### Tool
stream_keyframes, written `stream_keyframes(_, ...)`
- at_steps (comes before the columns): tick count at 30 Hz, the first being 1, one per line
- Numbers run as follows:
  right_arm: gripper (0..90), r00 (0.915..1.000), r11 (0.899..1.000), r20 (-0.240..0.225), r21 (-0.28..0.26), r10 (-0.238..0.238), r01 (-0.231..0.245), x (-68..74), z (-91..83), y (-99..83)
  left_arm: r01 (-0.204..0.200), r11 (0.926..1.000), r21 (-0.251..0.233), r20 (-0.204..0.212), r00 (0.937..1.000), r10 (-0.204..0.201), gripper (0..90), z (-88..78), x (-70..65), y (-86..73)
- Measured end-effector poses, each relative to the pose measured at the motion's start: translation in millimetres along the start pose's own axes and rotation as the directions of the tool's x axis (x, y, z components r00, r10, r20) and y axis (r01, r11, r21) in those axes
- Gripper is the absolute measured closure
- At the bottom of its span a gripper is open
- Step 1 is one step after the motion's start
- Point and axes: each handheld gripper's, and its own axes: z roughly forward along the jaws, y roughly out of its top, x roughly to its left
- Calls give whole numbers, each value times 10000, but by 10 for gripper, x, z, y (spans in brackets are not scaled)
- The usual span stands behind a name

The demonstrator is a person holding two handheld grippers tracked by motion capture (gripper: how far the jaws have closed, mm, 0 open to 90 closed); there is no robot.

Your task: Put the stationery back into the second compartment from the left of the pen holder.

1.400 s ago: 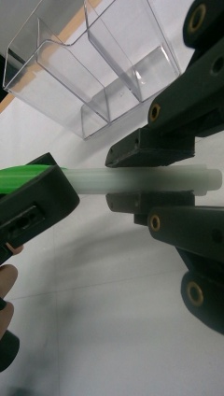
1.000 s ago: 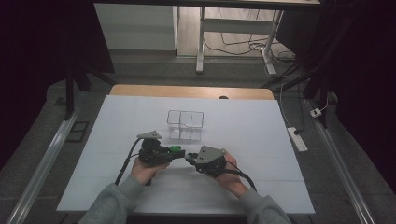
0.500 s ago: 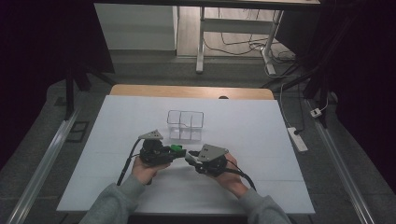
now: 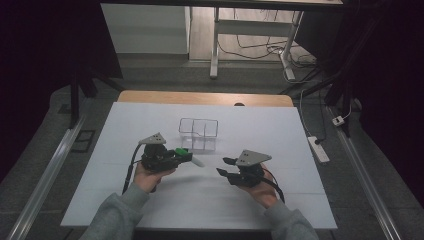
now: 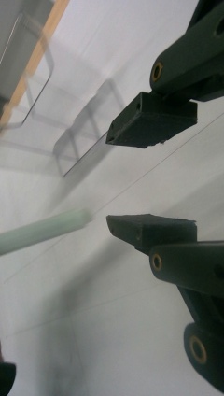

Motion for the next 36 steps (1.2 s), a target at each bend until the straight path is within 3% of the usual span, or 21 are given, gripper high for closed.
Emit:
stream_keyframes(14,489,9887,9946,1088,-228,1030,-1012,-264,-555,-295,-519,9971,-561,-273,9984,504,662,-193,49,424)
stream_keyframes(21,465,9833,9922,1330,-134,1242,-1236,-312,-679,-382,-717,9954,-640,-384,9969,693,662,-241,57,543)
stream_keyframes(36,445,9775,9893,1526,-133,1456,-1453,-398,-775,-466,-1090,9923,-591,-628,9925,1053,662,-272,90,808)
